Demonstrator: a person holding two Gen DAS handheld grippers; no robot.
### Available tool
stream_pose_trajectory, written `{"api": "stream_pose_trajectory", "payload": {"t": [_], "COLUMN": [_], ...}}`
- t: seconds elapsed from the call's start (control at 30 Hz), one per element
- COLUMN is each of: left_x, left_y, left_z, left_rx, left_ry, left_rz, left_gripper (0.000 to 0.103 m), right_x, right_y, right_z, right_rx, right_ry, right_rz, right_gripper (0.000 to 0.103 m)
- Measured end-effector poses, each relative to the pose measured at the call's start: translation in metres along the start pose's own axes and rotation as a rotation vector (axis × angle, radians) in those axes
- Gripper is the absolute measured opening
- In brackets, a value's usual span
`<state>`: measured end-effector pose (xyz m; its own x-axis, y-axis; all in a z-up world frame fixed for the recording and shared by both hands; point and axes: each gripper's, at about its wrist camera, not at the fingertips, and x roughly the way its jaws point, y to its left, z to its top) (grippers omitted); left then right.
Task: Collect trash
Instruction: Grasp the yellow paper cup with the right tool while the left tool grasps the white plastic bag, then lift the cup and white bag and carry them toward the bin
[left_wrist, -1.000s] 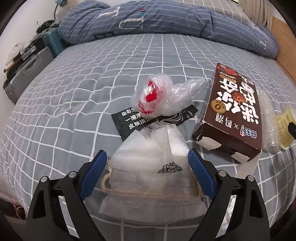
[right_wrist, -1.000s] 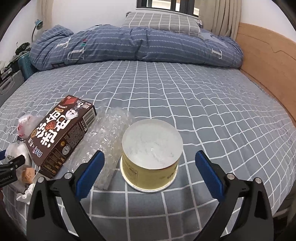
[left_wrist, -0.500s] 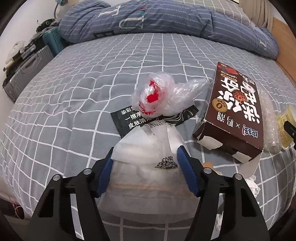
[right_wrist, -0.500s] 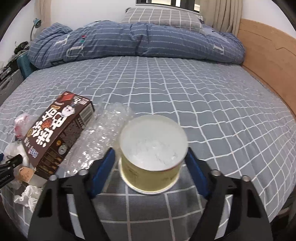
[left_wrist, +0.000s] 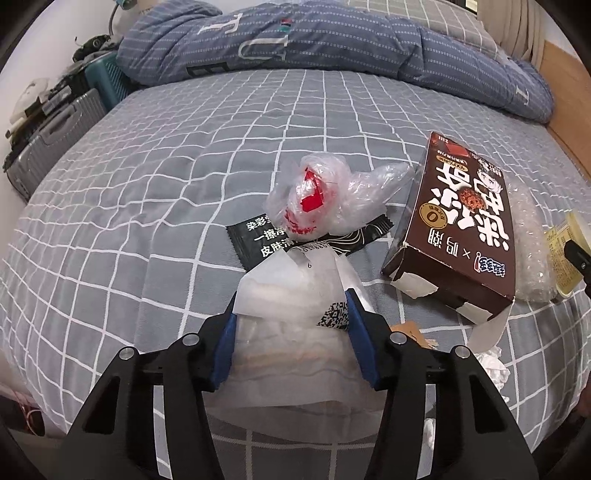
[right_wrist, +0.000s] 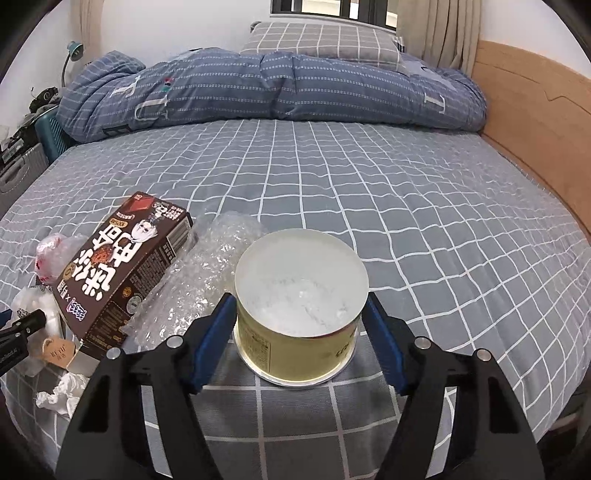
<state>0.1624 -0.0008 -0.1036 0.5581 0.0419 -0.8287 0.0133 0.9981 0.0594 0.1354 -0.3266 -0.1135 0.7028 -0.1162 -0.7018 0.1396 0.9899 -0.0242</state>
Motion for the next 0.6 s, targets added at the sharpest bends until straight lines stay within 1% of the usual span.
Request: {"api": "stream_pose_trajectory", "payload": {"t": [0.23,0.6], "left_x": [-0.017,-0.051], "left_y": [0.0,-0.001], "left_z": [0.004,0.01], "left_rx": [0.002,0.016], "left_ry": [-0.023,-0.069], "left_rz": [-0.015,-0.012], "left_gripper": [0.053,0.053], "right_x": [-0.011,-0.046], "right_y": [0.0,0.004], "right_z": [0.006,0.018], "right_rx": [0.006,-0.017], "right_ry": [-0.012,-0.049], "right_rz": [0.011,0.023], "right_gripper": [0.067,0.067]}}
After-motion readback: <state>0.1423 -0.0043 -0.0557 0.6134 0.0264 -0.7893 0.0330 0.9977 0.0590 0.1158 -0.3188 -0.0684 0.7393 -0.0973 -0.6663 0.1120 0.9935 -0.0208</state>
